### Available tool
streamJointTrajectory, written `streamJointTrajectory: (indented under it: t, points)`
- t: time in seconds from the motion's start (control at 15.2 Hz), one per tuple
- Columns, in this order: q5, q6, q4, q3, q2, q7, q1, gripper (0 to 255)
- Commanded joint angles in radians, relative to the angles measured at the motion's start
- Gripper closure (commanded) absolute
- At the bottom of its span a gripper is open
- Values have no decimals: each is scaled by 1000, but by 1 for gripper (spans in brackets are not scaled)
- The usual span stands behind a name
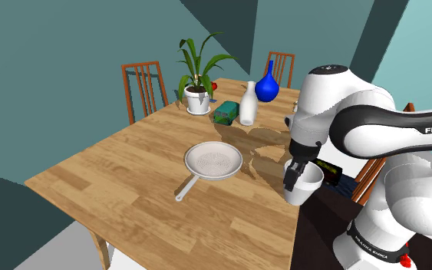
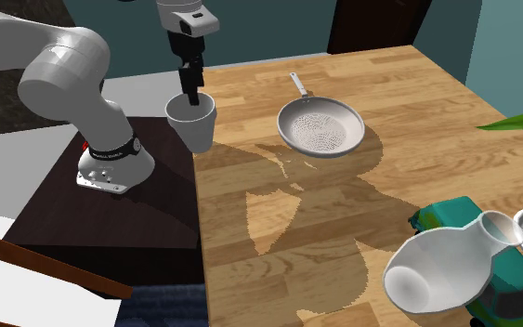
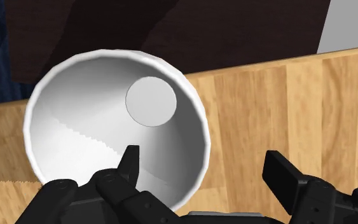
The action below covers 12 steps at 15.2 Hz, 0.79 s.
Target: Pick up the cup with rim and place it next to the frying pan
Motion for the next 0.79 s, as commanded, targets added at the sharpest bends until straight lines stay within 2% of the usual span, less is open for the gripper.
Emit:
streamJointTrajectory:
  t: [0.0, 0.2, 0.73]
  points:
    - [-6, -40, 29, -5, -11, 0, -2, 0]
    - [-20, -142, 117, -19, -27, 0, -9, 0]
    - [-20, -142, 117, -19, -27, 0, -9, 0]
